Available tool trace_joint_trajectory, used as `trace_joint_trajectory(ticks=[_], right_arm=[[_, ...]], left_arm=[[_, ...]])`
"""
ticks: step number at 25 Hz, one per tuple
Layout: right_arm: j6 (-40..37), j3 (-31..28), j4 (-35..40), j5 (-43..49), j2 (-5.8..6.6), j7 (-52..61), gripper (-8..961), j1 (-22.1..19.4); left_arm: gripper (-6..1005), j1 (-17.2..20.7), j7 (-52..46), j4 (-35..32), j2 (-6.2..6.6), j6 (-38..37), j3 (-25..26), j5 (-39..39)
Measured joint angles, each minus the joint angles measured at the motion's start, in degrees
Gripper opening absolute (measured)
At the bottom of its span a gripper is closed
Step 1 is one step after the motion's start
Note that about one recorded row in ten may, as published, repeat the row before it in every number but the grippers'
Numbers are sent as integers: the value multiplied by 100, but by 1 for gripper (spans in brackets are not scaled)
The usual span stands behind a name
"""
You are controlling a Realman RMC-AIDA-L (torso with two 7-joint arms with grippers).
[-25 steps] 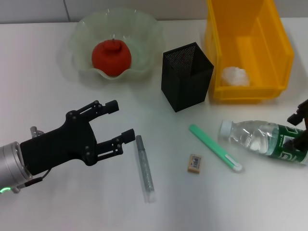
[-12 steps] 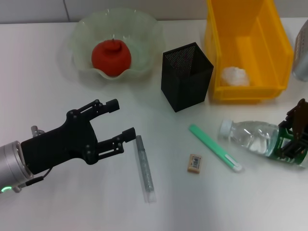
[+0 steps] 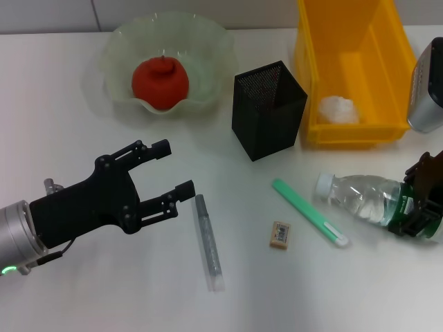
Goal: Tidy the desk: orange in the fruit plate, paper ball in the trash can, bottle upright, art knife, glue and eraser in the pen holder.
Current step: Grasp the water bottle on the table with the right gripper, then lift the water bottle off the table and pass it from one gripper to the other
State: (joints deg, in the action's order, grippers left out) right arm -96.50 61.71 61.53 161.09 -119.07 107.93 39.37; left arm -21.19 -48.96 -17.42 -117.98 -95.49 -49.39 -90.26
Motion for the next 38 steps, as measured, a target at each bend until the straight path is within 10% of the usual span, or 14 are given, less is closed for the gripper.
trace_joint_trajectory(ticks=[17, 25, 38], right_arm=[[75, -61, 29, -190, 17, -137, 748, -96], [-278, -563, 95, -1059, 224, -464, 745, -226], [-402, -1900, -707, -3502, 198, -2022, 750, -713]], left_arm=[[790, 1, -82, -35, -6, 5, 115, 3], [789, 1, -158, -37, 2, -8, 168, 9], [787, -181, -1039, 248, -50, -234, 878, 16]])
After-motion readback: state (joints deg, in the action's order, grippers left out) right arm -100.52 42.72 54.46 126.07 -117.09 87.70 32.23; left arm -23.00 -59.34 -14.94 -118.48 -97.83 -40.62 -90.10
